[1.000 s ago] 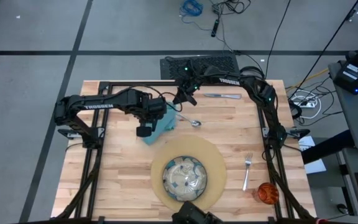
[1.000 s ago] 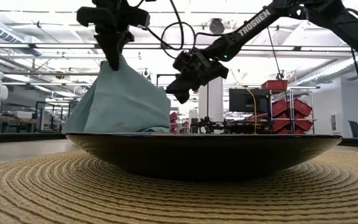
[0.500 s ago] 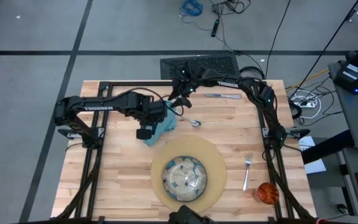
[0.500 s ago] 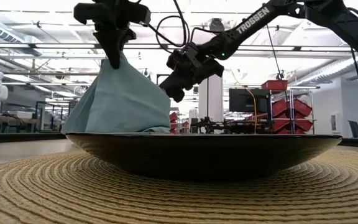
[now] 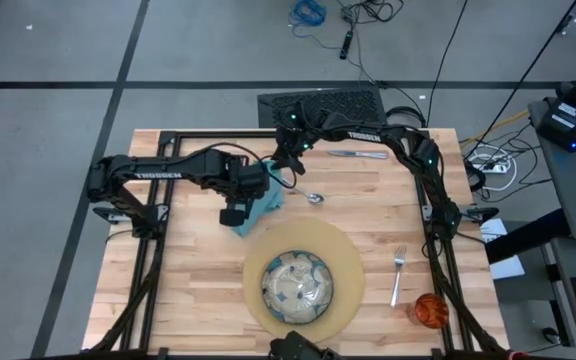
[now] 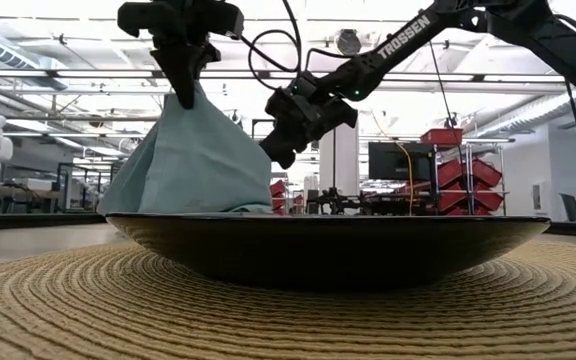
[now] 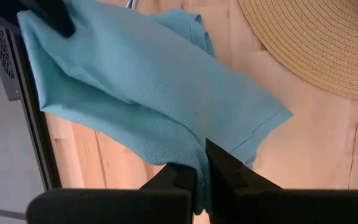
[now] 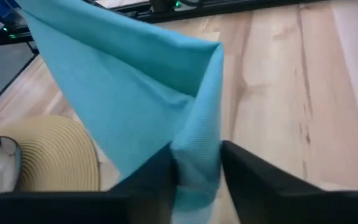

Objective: Set table place
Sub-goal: Fold the blue napkin

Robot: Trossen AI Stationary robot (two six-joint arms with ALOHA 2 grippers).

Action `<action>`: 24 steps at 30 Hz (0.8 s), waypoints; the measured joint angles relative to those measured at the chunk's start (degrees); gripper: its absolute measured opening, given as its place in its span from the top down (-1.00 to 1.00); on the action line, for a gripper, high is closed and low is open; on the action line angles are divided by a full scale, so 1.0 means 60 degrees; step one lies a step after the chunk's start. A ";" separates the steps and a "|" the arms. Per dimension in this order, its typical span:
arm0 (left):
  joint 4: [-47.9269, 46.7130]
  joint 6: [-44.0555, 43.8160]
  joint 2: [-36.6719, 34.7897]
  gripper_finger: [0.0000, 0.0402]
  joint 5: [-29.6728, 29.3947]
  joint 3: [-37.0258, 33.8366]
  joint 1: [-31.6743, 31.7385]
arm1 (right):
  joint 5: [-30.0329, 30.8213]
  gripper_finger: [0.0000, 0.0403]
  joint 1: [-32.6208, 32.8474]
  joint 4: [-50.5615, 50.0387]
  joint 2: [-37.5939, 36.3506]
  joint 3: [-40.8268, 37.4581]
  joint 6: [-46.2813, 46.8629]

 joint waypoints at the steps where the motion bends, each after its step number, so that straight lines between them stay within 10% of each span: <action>1: -0.0008 0.0000 0.0000 1.00 -0.0002 0.0001 0.0000 | 0.0000 0.61 0.0006 0.0000 0.0000 0.0000 -0.0080; 6: -0.0446 -0.0004 0.0000 1.00 -0.0082 0.0000 0.0000 | -0.0052 0.97 0.0033 -0.0179 -0.0025 0.0000 -0.0561; 24: -0.0037 -0.1300 -0.3069 1.00 -0.2135 -0.0200 0.0780 | -0.0953 1.00 -0.0120 -0.1060 -0.2902 0.0011 -0.0195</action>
